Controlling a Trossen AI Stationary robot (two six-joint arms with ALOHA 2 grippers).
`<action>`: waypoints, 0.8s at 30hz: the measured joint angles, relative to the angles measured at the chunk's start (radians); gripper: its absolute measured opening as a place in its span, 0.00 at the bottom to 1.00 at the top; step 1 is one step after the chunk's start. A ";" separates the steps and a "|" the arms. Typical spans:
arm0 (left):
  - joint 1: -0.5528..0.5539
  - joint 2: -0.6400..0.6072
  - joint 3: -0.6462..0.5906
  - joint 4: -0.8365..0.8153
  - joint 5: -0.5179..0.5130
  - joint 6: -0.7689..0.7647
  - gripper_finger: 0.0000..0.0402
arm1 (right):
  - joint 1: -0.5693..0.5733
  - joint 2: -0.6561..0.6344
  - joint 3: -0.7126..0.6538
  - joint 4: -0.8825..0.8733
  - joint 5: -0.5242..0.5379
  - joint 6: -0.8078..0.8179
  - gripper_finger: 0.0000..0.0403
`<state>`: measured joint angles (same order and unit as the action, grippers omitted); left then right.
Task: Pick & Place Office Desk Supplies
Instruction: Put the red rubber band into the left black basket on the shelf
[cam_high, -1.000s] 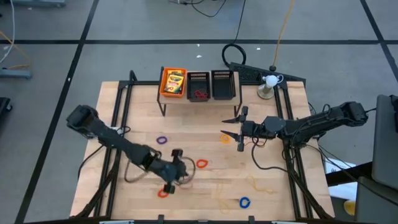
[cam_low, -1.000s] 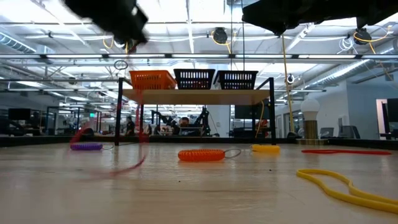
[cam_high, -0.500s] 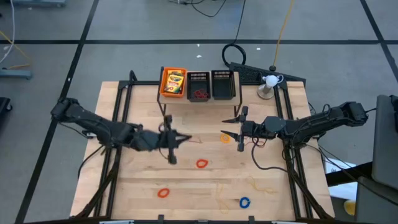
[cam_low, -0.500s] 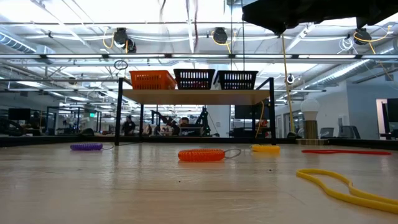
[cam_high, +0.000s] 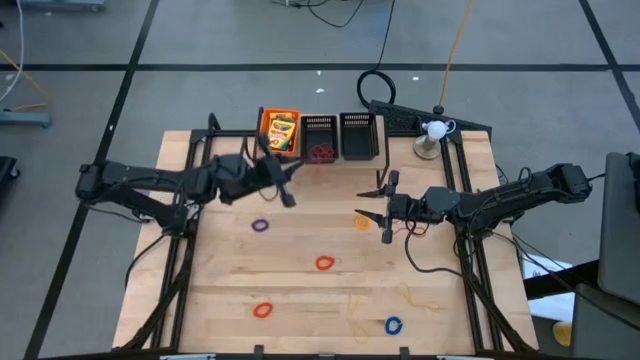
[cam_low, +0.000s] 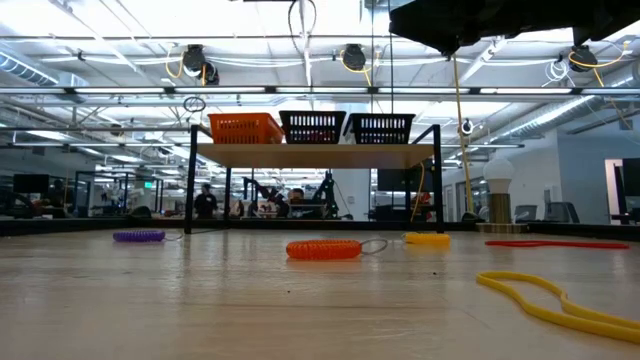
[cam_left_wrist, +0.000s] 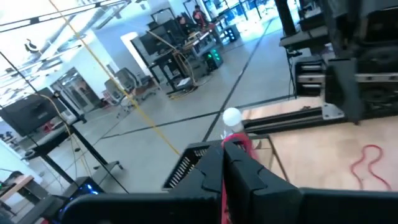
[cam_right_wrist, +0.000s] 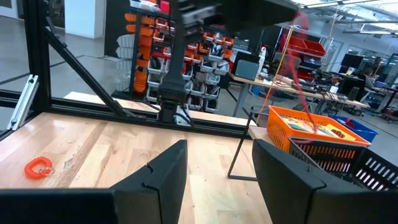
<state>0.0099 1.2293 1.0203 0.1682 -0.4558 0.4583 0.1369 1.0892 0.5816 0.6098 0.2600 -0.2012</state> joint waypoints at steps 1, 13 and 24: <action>0.022 0.000 0.000 0.003 0.022 0.000 0.00 | 0.000 0.000 0.000 0.000 0.000 -0.002 0.42; 0.229 0.000 0.000 0.027 0.163 -0.004 0.00 | 0.000 0.000 0.000 0.001 0.000 0.006 0.42; 0.327 0.004 0.000 0.050 0.280 -0.060 0.00 | 0.000 0.000 0.000 0.011 0.000 0.006 0.42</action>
<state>0.3370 1.2335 1.0203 0.2186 -0.1762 0.3979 0.1368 1.0892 0.5816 0.6205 0.2600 -0.1947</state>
